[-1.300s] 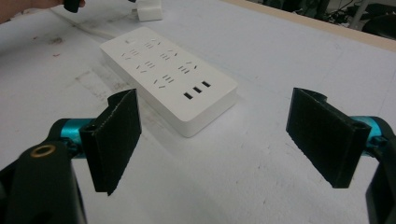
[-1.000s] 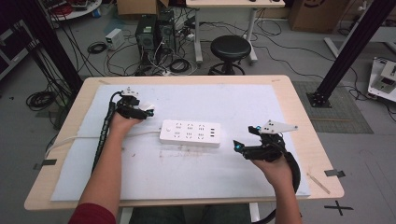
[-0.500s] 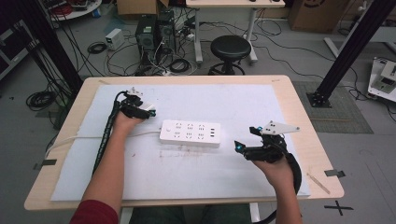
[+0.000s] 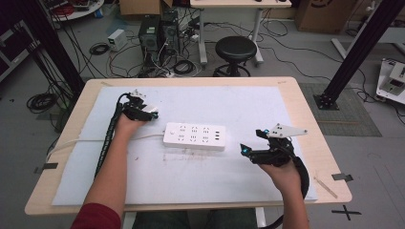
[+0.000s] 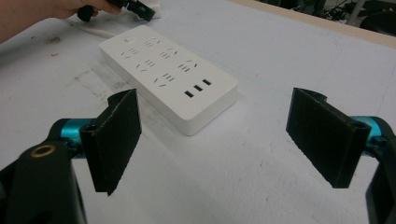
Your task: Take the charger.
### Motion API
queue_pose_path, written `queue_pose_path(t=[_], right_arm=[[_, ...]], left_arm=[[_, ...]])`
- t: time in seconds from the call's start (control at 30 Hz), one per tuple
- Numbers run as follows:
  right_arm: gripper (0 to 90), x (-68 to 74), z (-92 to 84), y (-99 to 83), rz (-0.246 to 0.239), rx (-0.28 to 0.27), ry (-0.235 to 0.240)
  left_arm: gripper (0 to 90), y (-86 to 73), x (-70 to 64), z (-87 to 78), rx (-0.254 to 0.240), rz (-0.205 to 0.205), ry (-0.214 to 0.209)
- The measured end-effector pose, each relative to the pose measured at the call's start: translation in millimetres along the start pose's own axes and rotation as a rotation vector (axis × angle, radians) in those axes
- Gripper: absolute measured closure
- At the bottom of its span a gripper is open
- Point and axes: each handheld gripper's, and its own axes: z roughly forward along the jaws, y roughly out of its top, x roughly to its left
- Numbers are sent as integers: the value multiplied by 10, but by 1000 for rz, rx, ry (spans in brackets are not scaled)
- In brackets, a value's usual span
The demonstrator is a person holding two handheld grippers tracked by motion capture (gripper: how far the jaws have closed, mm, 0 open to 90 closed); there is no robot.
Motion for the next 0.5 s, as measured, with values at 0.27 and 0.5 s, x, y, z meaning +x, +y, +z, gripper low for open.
queue_pose_path(t=[0.27,0.5], right_arm=[[183,10,13,7,2,6,4],[183,16,24,22,-4,6,4]], left_arm=[[371,-2,6,-4,-4,7,3],[423,-2,1,-10,-5,21,-1]])
